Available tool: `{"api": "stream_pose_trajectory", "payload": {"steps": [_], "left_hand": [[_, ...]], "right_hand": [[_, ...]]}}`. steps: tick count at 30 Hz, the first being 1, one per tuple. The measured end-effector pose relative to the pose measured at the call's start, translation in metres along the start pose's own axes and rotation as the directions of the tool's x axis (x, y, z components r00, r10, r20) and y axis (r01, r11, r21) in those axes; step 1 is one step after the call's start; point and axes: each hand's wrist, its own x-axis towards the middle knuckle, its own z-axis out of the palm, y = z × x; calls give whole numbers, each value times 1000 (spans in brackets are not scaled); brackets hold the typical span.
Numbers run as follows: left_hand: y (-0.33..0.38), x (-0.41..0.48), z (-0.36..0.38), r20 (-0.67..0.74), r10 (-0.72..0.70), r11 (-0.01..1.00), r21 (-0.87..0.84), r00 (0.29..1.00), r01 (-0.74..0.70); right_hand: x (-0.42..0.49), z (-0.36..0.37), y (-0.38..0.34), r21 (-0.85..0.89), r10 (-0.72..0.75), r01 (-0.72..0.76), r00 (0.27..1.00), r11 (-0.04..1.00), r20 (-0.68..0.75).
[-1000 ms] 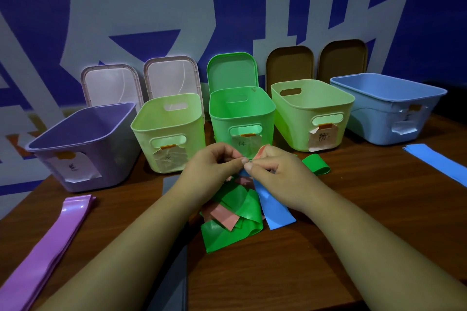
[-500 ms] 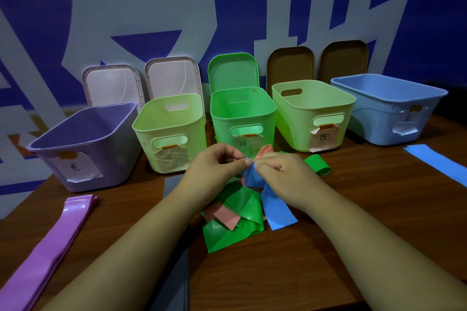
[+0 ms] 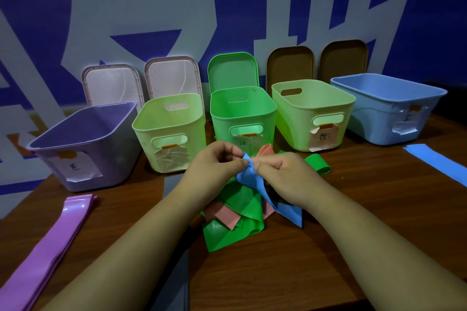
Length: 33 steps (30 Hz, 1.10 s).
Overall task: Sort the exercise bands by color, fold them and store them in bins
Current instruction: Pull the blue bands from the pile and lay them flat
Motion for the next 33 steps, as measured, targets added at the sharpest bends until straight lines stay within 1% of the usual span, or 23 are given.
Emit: {"api": "stream_pose_trajectory", "payload": {"steps": [4,7,13,16,19,23,28,31,33], "left_hand": [[0,0,0,3,14,1000,5,1000,-14],[-1,-2,-2,24,30,999,13,999,-31],[-4,-1,-7,37,93,993,66,995,-95],[-3,-2,-6,44,121,986,109,992,-126],[-1,-5,-5,25,139,977,162,990,-141],[3,-8,-4,9,172,959,229,985,-170],[5,-10,0,-18,201,947,257,979,-190],[4,-8,-1,-54,192,956,238,980,-174],[4,-5,-4,-111,201,966,190,973,-178]], "right_hand": [[-1,0,-1,-45,25,-25,1000,999,-13],[0,-1,-3,-11,41,-41,999,999,-12],[1,-4,-1,86,81,-73,993,994,-89],[-1,-4,-6,68,79,-71,990,995,-119],[0,-5,-7,22,80,-78,987,997,-140],[1,-5,-6,14,101,-100,984,995,-145],[3,-2,-5,-32,108,-115,979,993,-170],[2,-2,-8,-34,133,-143,971,989,-198],[2,-3,-9,-3,181,-187,954,982,-239]]}}
